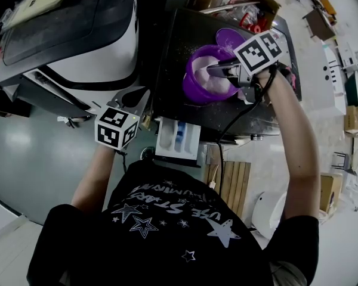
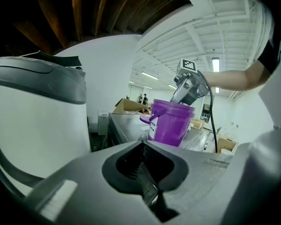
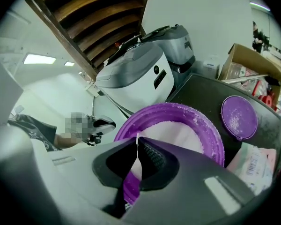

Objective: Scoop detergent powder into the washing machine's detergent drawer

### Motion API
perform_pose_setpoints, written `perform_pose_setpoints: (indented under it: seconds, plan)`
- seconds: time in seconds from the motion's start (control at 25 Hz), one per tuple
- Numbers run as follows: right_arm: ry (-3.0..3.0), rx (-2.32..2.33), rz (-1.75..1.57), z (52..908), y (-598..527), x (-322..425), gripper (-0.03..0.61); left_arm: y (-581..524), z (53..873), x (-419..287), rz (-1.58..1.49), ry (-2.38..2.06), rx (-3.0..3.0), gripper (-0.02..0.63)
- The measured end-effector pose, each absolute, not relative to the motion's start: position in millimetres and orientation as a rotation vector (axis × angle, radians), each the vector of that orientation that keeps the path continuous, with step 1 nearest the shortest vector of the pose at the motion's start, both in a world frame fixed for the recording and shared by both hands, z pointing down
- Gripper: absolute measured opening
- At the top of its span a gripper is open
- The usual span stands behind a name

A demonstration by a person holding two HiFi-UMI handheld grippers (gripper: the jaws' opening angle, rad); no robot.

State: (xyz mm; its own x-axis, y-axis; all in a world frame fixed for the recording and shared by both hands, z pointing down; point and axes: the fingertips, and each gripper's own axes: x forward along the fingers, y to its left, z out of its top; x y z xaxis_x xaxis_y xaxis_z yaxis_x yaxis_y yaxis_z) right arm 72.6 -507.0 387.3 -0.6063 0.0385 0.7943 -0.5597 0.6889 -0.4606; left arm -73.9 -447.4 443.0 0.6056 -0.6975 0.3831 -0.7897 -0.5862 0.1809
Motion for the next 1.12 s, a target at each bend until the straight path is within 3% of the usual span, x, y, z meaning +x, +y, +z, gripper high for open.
perform_pose_setpoints:
  seconds: [0.72,1.12]
  plan:
    - [-2.289,0.755,1.031,352,-503,109,0.035,-427,441,-61,0.390,-1.192,2.513,0.002]
    - [-2.552,0.760,1.296,333,-486,109,0.035,-407,439,-52,0.404,-1.199,2.516,0.002]
